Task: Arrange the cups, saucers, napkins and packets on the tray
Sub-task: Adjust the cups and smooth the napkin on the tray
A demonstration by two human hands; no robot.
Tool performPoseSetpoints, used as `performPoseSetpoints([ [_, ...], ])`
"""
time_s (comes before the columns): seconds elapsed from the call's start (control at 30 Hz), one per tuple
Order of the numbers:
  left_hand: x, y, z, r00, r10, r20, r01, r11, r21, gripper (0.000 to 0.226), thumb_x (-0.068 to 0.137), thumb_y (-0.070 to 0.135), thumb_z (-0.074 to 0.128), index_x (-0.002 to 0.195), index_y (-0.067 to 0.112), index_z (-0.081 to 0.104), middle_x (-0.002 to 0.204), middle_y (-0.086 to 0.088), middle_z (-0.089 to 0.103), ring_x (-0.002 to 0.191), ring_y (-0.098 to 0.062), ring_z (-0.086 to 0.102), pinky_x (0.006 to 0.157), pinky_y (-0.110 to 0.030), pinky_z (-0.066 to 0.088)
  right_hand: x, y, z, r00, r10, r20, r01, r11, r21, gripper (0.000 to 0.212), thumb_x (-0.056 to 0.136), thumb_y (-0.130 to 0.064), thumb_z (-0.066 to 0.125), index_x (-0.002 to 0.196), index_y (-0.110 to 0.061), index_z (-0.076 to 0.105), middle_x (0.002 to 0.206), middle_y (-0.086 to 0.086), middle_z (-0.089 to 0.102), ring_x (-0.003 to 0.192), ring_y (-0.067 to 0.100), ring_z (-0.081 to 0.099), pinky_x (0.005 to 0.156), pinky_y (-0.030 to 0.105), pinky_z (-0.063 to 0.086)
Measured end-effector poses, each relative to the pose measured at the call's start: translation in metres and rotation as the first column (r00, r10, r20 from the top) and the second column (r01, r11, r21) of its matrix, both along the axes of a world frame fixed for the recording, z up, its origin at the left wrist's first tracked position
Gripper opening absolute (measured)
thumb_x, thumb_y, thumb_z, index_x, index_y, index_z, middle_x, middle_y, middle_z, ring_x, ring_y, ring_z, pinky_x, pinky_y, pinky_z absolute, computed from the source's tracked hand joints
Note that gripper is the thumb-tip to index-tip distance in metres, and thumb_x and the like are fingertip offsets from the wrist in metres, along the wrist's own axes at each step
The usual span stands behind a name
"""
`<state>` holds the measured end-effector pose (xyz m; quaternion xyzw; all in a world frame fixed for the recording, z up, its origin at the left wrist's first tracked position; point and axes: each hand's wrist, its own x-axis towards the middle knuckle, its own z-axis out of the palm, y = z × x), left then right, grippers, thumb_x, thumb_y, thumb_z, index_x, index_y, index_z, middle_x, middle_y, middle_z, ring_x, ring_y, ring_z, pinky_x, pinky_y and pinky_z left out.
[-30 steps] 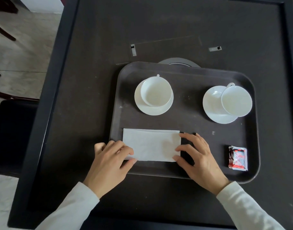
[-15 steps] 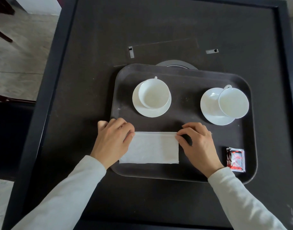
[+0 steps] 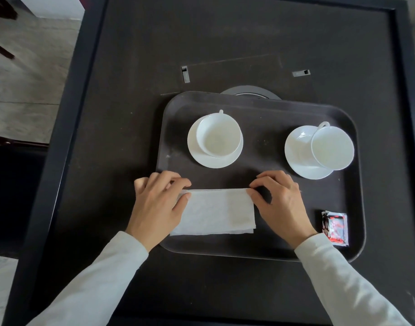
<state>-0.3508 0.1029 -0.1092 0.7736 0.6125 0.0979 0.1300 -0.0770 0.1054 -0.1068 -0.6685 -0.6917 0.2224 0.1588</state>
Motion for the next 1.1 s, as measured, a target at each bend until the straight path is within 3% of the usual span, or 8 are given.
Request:
performPoseSetpoints([
  [0.1, 0.007, -0.015, 0.004, 0.989, -0.117, 0.086, 0.111, 0.991, 0.07, 0.025, 0.086, 0.015, 0.073, 0.111, 0.014, 0.07, 0.115, -0.005, 0.065, 0.102, -0.022, 0.06, 0.093, -0.041, 0.046, -0.003, -0.006, -0.002, 1.0, 0.009, 0.015, -0.011, 0.993, 0.114, 0.029, 0.089, -0.017, 0.076, 0.116, -0.01, 0.072, 0.121, 0.007, 0.067, 0.111, 0.029, 0.062, 0.097, 0.038, 0.042],
  [0.2, 0.019, -0.033, 0.002, 0.943, -0.295, 0.153, 0.291, 0.956, 0.042, 0.039, 0.084, -0.002, 0.073, 0.122, 0.007, 0.07, 0.124, -0.008, 0.067, 0.113, -0.024, 0.063, 0.096, -0.038, 0.055, -0.018, -0.019, -0.008, 0.979, 0.201, 0.04, -0.205, 0.949, 0.241, 0.039, 0.095, -0.014, 0.067, 0.133, -0.005, 0.063, 0.142, 0.012, 0.059, 0.134, 0.029, 0.053, 0.114, 0.045, 0.037],
  [0.3, 0.026, -0.038, -0.007, 0.918, -0.392, 0.068, 0.395, 0.918, -0.045, 0.057, 0.093, 0.012, 0.069, 0.146, 0.003, 0.051, 0.151, -0.013, 0.052, 0.143, -0.026, 0.045, 0.114, -0.041, 0.043, -0.035, -0.034, -0.02, 0.913, 0.384, 0.137, -0.402, 0.905, 0.138, 0.056, 0.102, -0.027, 0.054, 0.151, -0.003, 0.042, 0.161, 0.014, 0.035, 0.152, 0.029, 0.027, 0.121, 0.057, 0.024],
  [0.4, 0.025, -0.035, -0.013, 0.907, -0.418, -0.047, 0.411, 0.904, -0.116, 0.063, 0.103, 0.028, 0.05, 0.156, 0.003, 0.028, 0.165, -0.014, 0.026, 0.153, -0.026, 0.023, 0.122, -0.045, 0.028, -0.034, -0.036, -0.03, 0.887, 0.373, 0.274, -0.376, 0.926, -0.043, 0.067, 0.108, -0.047, 0.031, 0.16, -0.006, 0.018, 0.169, 0.01, 0.011, 0.157, 0.025, 0.006, 0.122, 0.06, 0.015],
  [0.5, 0.019, -0.034, -0.02, 0.88, -0.458, -0.126, 0.441, 0.886, -0.142, 0.062, 0.105, 0.036, 0.033, 0.158, 0.006, 0.024, 0.168, -0.012, 0.019, 0.155, -0.025, 0.017, 0.125, -0.046, 0.02, -0.032, -0.035, -0.035, 0.874, 0.34, 0.346, -0.327, 0.94, -0.097, 0.075, 0.107, -0.058, 0.02, 0.162, -0.009, 0.007, 0.17, 0.008, 0.003, 0.157, 0.024, 0.0, 0.124, 0.057, 0.007],
  [0.7, 0.009, -0.026, -0.024, 0.837, -0.515, -0.184, 0.5, 0.857, -0.121, 0.066, 0.105, 0.042, 0.032, 0.159, 0.006, 0.021, 0.169, -0.011, 0.014, 0.156, -0.025, 0.013, 0.122, -0.047, 0.016, -0.037, -0.039, -0.038, 0.881, 0.31, 0.357, -0.287, 0.951, -0.117, 0.077, 0.106, -0.06, 0.022, 0.162, -0.009, 0.007, 0.171, 0.008, 0.0, 0.157, 0.024, -0.004, 0.124, 0.058, 0.006],
  [0.9, 0.013, -0.031, -0.011, 0.848, -0.486, -0.211, 0.455, 0.872, -0.179, 0.067, 0.105, 0.045, 0.03, 0.16, 0.008, 0.019, 0.169, -0.011, 0.011, 0.156, -0.026, 0.011, 0.124, -0.05, 0.022, -0.038, -0.04, -0.034, 0.902, 0.3, 0.311, -0.275, 0.954, -0.123, 0.077, 0.106, -0.06, 0.02, 0.162, -0.009, 0.007, 0.17, 0.008, -0.001, 0.157, 0.024, -0.007, 0.125, 0.057, 0.004],
  [1.1, 0.052, -0.046, 0.015, 0.946, -0.321, -0.03, 0.314, 0.938, -0.145, 0.064, 0.106, 0.046, 0.028, 0.159, 0.01, 0.028, 0.167, -0.01, 0.023, 0.154, -0.025, 0.023, 0.121, -0.048, 0.026, -0.005, -0.049, -0.02, 0.969, 0.245, -0.001, -0.245, 0.969, 0.033, 0.069, 0.108, -0.039, 0.042, 0.161, -0.007, 0.011, 0.17, 0.009, 0.006, 0.157, 0.025, 0.003, 0.125, 0.053, 0.007],
])
